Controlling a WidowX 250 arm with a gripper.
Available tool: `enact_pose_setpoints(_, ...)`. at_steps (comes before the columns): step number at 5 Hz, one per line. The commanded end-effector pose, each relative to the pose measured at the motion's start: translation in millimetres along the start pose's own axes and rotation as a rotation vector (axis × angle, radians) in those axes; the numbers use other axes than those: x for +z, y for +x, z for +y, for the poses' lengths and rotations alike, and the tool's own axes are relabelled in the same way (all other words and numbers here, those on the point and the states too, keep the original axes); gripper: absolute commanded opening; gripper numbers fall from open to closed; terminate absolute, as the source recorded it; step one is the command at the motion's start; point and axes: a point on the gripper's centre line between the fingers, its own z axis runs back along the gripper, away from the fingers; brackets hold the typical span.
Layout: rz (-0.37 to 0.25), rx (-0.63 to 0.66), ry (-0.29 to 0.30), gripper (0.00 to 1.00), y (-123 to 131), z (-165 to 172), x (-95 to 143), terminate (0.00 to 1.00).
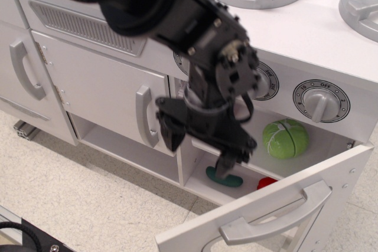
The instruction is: Close oven
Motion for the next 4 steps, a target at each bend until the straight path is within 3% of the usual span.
enact_pose_setpoints(1, -0.027, -0.036, -0.117, 1.00, -6, -17, 40, 0.00)
enact_pose_setpoints(3, 0.054, -0.104, -0.219, 1.00, -47, -70, 41, 0.00)
enact_pose_setpoints(4, 0.104, -0.045, -0.236, 1.00, -63, -90, 28, 0.00)
